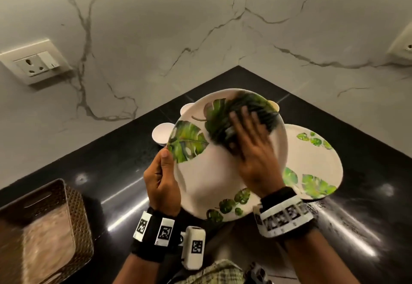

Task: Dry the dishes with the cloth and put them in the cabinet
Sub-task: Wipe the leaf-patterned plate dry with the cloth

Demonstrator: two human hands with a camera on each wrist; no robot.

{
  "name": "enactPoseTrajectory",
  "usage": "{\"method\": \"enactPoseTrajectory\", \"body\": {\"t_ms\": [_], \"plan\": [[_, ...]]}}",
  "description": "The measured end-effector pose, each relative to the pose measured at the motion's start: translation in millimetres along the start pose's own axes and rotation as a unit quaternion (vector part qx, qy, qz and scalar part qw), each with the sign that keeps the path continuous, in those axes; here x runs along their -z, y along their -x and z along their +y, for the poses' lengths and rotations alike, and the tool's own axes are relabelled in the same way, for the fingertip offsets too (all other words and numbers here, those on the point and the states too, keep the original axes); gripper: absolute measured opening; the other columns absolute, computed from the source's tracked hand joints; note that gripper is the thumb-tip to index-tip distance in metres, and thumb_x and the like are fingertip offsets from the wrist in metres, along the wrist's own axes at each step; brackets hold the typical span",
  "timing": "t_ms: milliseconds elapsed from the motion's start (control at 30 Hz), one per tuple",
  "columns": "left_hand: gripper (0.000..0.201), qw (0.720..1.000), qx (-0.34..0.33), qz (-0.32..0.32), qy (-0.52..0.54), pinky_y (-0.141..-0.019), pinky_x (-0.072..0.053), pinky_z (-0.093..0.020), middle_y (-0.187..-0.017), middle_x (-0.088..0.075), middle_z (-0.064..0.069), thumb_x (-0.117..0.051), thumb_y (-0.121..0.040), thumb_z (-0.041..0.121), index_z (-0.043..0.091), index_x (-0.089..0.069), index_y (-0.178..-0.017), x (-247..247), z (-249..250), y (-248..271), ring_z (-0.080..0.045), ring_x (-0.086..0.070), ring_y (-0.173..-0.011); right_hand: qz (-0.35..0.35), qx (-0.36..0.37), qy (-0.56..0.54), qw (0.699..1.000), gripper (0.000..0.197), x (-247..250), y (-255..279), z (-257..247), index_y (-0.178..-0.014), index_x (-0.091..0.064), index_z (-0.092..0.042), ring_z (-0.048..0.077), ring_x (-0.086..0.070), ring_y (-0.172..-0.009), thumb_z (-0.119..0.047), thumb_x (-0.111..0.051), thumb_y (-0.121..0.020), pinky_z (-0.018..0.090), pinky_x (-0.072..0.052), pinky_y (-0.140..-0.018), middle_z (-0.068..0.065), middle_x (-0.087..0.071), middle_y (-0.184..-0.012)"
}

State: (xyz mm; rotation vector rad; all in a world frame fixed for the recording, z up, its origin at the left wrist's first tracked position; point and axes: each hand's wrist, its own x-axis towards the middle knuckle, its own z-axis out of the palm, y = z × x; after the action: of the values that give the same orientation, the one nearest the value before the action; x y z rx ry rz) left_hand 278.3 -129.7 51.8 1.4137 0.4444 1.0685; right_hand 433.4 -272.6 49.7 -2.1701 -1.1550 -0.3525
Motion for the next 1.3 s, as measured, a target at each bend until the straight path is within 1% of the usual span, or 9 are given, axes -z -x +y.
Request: {"method": "enactPoseTrajectory", "body": {"t_ms": [133,400,600,733,800,900,1000,1133,1300], "plan": [[0.038,1.0,0.013,0.02,0.009,-0.066,-0.055,-0.027,-0.087,-0.074,0.001,-0.039,-0.109,0.024,0.002,-0.068,-0.099,-18.1,3.2,1.5,-0.017,-0.068,-0.077,0.058,-0.076,-0.021,0.995,0.059,1.4,0.9,9.3,-0.161,-0.02,-0.015,0.025,0.002,-0.158,-0.025,-0.041,-0.107,0.055,-0.007,-0.126,0.006,-0.005,-0.17],[0.051,0.995,0.048,0.046,0.079,-0.086,-0.057,-0.04,-0.106,-0.072,-0.022,-0.051,-0.101,0.042,-0.004,-0.067,-0.115,-39.6,1.5,-12.6,-0.032,-0.068,-0.098,-0.065,0.148,0.063,0.985,0.056,-13.1,41.1,-31.9,-0.158,-0.029,-0.031,0.017,-0.016,-0.156,-0.039,-0.047,-0.106,0.043,-0.025,-0.123,-0.005,-0.019,-0.168],[0.038,0.997,0.026,0.047,0.058,-0.065,-0.057,-0.026,-0.085,-0.074,-0.003,-0.044,-0.103,0.031,0.001,-0.069,-0.106,-34.2,7.2,-12.6,-0.017,-0.07,-0.077,0.051,-0.112,0.062,0.99,0.06,33.5,31.7,46.5,-0.162,-0.019,-0.021,0.027,0.001,-0.158,-0.029,-0.042,-0.107,0.054,-0.01,-0.127,0.005,-0.002,-0.171],[0.033,0.996,0.027,0.062,0.057,-0.061,-0.053,-0.022,-0.076,-0.072,0.006,-0.044,-0.107,0.027,0.012,-0.071,-0.095,-49.6,8.0,-15.1,-0.01,-0.065,-0.069,0.045,-0.066,0.022,0.997,0.067,19.6,39.9,21.0,-0.16,-0.024,-0.013,0.027,0.002,-0.158,-0.01,-0.053,-0.1,0.049,-0.002,-0.128,0.011,-0.006,-0.17],[0.034,0.996,0.022,0.066,0.049,-0.07,-0.051,-0.02,-0.076,-0.071,0.013,-0.047,-0.106,0.03,0.015,-0.074,-0.092,-57.1,7.3,-20.0,-0.005,-0.064,-0.072,-0.022,0.014,-0.011,1.0,0.068,0.2,53.4,-8.4,-0.16,-0.025,-0.016,0.028,-0.001,-0.158,-0.024,-0.053,-0.099,0.046,-0.001,-0.128,0.01,-0.008,-0.17],[0.035,0.999,-0.007,0.034,0.022,-0.088,-0.053,-0.031,-0.088,-0.074,0.013,-0.047,-0.108,0.026,0.008,-0.075,-0.097,-62.0,8.3,-23.1,-0.01,-0.067,-0.089,-0.086,0.083,-0.068,0.991,0.051,-13.4,65.9,-29.8,-0.158,-0.032,-0.023,0.021,-0.011,-0.157,-0.032,-0.039,-0.108,0.042,-0.011,-0.128,0.001,-0.017,-0.169],[0.032,0.998,0.008,0.064,0.026,-0.07,-0.052,-0.021,-0.073,-0.068,0.015,-0.048,-0.106,0.03,0.016,-0.07,-0.088,-57.0,11.8,-26.6,-0.004,-0.062,-0.071,-0.076,0.108,-0.041,0.99,0.048,3.6,69.2,-4.9,-0.152,-0.043,-0.026,0.016,-0.023,-0.154,-0.017,-0.043,-0.105,0.04,-0.021,-0.126,-0.002,-0.031,-0.164],[0.035,0.995,0.024,0.09,0.037,-0.069,-0.049,-0.044,-0.082,-0.065,-0.016,-0.05,-0.105,0.041,0.021,-0.071,-0.086,-42.7,16.6,-32.0,-0.035,-0.058,-0.076,0.047,-0.046,-0.01,0.998,0.063,35.6,68.6,47.4,-0.146,-0.052,-0.024,0.019,-0.031,-0.151,0.003,-0.06,-0.091,0.046,-0.028,-0.124,0.001,-0.04,-0.159],[0.035,0.993,0.022,0.11,0.034,-0.075,-0.052,-0.043,-0.088,-0.07,-0.016,-0.049,-0.107,0.037,0.016,-0.074,-0.093,-46.4,20.1,-33.1,-0.035,-0.062,-0.08,0.121,-0.072,0.03,0.99,0.05,41.1,63.5,45.3,-0.13,-0.069,-0.014,0.023,-0.051,-0.137,0.004,-0.072,-0.083,0.049,-0.046,-0.111,0.007,-0.062,-0.139]]}}
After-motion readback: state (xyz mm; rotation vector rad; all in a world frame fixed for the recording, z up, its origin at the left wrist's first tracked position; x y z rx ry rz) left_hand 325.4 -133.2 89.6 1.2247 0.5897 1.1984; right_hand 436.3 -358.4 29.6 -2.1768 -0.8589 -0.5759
